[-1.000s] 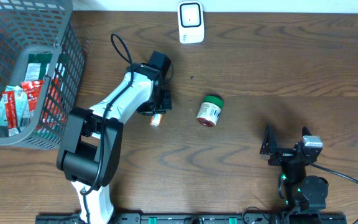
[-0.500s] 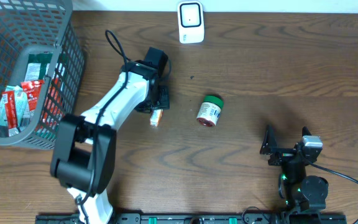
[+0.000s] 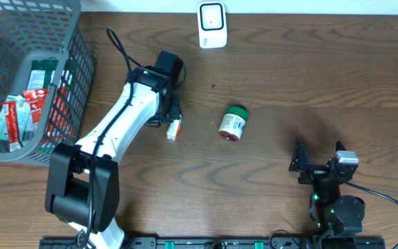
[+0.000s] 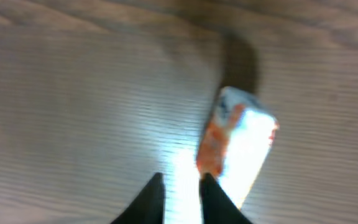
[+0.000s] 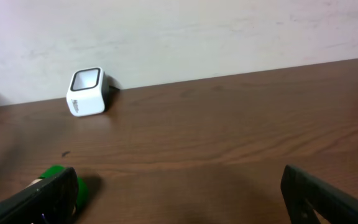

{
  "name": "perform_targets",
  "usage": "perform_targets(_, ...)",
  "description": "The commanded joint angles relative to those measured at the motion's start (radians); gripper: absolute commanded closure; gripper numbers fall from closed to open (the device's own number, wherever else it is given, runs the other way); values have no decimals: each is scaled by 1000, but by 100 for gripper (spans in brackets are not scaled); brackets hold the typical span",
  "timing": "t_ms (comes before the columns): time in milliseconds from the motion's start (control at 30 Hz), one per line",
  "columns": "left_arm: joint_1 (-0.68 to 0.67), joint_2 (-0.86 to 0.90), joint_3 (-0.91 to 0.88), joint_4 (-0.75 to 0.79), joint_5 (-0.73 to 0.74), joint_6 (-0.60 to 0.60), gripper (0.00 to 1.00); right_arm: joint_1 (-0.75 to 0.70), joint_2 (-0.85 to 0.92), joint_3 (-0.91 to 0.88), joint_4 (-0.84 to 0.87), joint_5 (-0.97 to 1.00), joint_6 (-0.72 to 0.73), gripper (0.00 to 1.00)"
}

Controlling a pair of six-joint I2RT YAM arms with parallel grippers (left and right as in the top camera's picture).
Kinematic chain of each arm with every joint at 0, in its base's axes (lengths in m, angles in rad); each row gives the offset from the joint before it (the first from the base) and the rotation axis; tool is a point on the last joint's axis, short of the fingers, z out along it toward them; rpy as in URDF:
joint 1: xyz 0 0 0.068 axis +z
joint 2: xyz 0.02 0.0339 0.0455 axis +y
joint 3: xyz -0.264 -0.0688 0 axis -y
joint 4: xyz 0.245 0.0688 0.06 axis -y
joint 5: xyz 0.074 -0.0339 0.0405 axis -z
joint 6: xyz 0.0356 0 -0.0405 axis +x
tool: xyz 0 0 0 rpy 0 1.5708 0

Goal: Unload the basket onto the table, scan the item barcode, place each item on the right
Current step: 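Lift the Kleenex pack out and carry it toward the scanner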

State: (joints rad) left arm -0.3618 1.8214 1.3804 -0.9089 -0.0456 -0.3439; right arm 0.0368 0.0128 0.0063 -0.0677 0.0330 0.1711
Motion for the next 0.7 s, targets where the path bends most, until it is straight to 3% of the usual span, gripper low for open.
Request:
perform_targets(0, 3, -3, -52, 7, -76, -18, 81, -7, -4, -1, -4, -1, -11, 1)
perform_targets(267, 0, -3, -161, 110, -45, -32, 81, -7, -4, -1, -4, -1, -11, 1)
perform_targets(533, 0, -5, -161, 183, 293, 39, 81, -7, -4, -1, -4, -1, -11, 1)
perform_targets(667, 2, -6, -140, 199, 307, 81, 78, -7, -4, -1, -4, -1, -11, 1)
